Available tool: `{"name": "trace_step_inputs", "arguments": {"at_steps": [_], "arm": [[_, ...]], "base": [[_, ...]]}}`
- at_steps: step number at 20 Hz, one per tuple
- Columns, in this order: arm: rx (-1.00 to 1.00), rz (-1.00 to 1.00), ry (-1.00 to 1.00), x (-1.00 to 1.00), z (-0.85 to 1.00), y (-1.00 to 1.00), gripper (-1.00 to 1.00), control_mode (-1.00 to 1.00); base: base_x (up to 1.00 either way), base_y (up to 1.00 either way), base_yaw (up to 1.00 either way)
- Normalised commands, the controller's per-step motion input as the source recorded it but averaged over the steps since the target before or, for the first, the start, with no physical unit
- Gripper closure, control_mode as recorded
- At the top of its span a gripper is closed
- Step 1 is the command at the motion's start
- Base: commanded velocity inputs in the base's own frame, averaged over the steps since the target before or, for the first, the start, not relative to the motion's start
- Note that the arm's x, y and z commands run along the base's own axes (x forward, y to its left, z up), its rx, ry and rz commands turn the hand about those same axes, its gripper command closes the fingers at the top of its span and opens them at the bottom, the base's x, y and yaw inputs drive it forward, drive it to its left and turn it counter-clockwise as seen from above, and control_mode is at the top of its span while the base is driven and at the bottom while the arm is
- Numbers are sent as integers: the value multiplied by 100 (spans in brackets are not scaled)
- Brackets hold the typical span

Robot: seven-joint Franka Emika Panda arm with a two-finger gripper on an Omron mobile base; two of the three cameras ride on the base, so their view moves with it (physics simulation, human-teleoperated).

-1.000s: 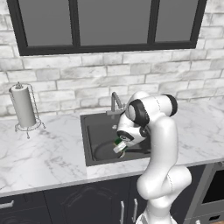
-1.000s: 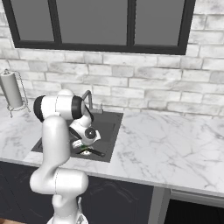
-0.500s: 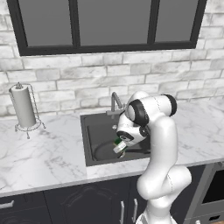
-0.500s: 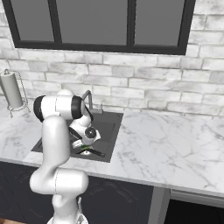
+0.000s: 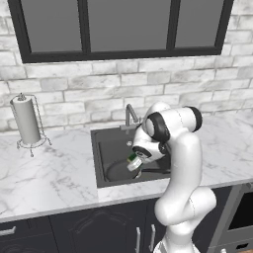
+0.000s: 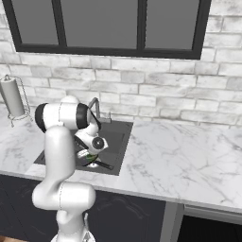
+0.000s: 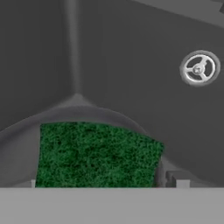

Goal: Pick the pan and sponge and place them into the sink. Then turn on the water.

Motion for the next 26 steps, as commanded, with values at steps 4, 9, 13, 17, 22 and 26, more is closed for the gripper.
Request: {"name": "trace_step_inputs", "arguments": {"at_steps": [4, 9, 13, 17, 22, 26], "arm": [[5, 5, -10, -6, 1, 14, -100, -100], [-1, 5, -9, -7, -39, -1, -100, -100], [-5, 5, -6, -1, -45, -18, -100, -100], [-7, 6, -4, -2, -44, -26, -100, -100], [-7, 3, 3, -14, -41, -45, -100, -100], [-6, 0, 6, -22, -49, -47, -100, -100]], "base": [[0, 0, 0], [0, 0, 0], [0, 0, 0], [0, 0, 0], [0, 0, 0], [0, 0, 0]]}}
